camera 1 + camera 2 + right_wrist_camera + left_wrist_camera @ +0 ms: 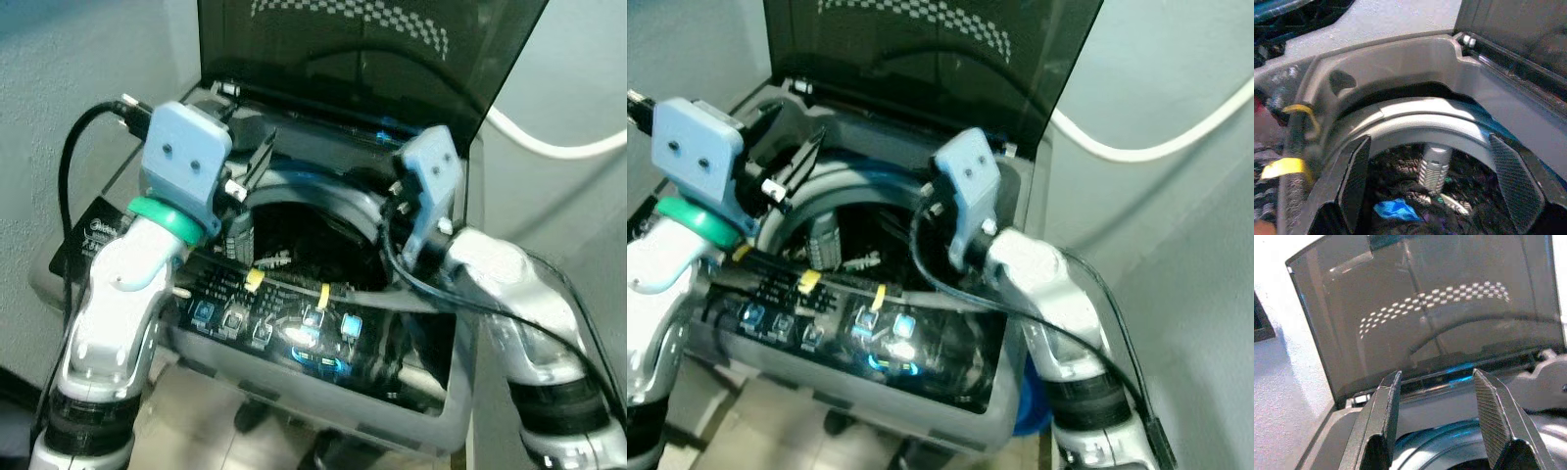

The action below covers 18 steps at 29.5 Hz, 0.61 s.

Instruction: Clothes washing

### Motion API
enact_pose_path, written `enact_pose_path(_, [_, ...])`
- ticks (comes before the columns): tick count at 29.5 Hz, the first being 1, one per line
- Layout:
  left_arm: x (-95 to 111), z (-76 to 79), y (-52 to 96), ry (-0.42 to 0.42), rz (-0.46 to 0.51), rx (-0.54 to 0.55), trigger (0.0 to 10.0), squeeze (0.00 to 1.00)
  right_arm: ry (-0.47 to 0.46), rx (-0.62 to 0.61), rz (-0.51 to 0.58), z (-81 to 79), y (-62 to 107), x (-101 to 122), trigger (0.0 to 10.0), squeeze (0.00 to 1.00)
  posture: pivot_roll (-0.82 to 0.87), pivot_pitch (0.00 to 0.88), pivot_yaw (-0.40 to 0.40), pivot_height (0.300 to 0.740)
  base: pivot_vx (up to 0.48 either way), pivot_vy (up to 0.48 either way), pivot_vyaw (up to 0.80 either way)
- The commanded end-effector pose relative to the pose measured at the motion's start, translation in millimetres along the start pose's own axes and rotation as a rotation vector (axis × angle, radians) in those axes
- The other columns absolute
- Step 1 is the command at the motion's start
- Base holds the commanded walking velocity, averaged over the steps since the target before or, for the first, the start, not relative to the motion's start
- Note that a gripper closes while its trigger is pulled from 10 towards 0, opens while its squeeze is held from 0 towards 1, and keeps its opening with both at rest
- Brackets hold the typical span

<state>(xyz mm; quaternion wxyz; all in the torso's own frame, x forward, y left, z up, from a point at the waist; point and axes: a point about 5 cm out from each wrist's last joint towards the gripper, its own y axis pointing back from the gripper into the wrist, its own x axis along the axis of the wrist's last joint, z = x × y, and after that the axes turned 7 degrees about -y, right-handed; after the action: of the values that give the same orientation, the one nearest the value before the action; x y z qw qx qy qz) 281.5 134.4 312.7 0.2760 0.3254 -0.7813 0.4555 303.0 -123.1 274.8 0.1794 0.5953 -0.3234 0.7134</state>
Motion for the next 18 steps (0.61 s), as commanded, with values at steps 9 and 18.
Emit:
enact_pose_path(9, [10,-0.4,-1.4,0.159,0.022,-0.008,10.0,0.00,-0.130,-0.080,0.475,15.9,15.3,72,10.0,0.00,0.12,0.061,-0.037,0.740,0.000,0.000,0.00])
enact_pose_path(18, [8,5.9,-1.1,0.300,-0.010,0.021,10.0,0.00,-0.251,-0.196,0.541,25.2,28.5,65,10.0,0.00,0.10,0.051,-0.032,0.740,0.000,0.000,0.00])
